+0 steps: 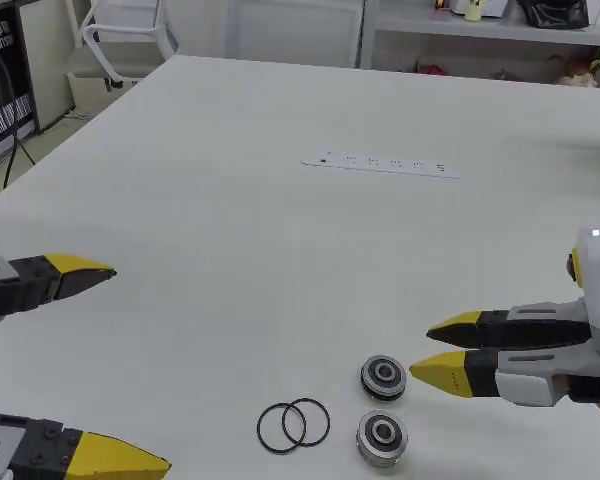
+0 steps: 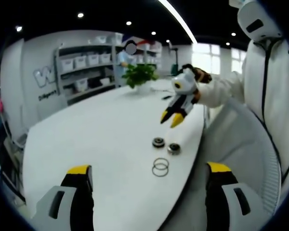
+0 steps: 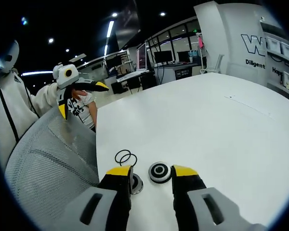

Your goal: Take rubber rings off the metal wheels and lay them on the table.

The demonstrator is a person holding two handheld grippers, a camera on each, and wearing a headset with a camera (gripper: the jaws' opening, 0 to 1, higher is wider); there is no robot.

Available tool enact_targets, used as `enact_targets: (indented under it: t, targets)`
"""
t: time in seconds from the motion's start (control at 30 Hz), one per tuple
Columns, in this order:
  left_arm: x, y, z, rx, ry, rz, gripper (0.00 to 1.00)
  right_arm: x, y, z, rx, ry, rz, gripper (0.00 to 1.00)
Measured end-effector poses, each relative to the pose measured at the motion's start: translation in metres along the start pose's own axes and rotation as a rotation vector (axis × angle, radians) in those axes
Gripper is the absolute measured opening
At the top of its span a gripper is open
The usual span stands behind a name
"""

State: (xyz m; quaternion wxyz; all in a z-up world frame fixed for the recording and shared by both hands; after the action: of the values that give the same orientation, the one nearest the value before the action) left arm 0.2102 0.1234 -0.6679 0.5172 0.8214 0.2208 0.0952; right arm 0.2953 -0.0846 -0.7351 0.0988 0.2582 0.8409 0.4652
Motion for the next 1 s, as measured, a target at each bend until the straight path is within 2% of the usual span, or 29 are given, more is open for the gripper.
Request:
enact_targets:
  t: [0.23,0.57,0.77,1.0]
  targets:
    - [-0.001,0.018,0.003,-0.014,-0.018,0.033,0.98,-0.001,-0.016,0.002,0.011,-0.021,0.003,0.29]
    - [-0.001,0.042,0.010,-0.019,-0.037,0.084,0.94,-0.006,-0.028,0.003,0.017,-0.039,0.027,0.28]
    - [0.000,0.062,0.020,-0.041,-0.060,0.124,0.92,-0.008,-0.031,0.004,0.018,-0.046,0.037,0.27]
    - [0.004,0.078,0.039,-0.049,-0.093,0.167,0.87,-0.010,-0.031,0.006,0.014,-0.046,0.037,0.26]
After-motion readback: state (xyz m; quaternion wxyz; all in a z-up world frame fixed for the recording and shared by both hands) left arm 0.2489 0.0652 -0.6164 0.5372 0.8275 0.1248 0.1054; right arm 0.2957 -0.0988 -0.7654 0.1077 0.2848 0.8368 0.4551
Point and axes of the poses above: the centre of the closed fingertips' face, and the gripper's own axes: z roughly forward along the fingers, x roughly to its left, y roughly out of its top, the point moved 2 cm from there along -z, roughly backward along the fingers, and after that the axes turned 13 degrees about -y, right-handed, at the moved point
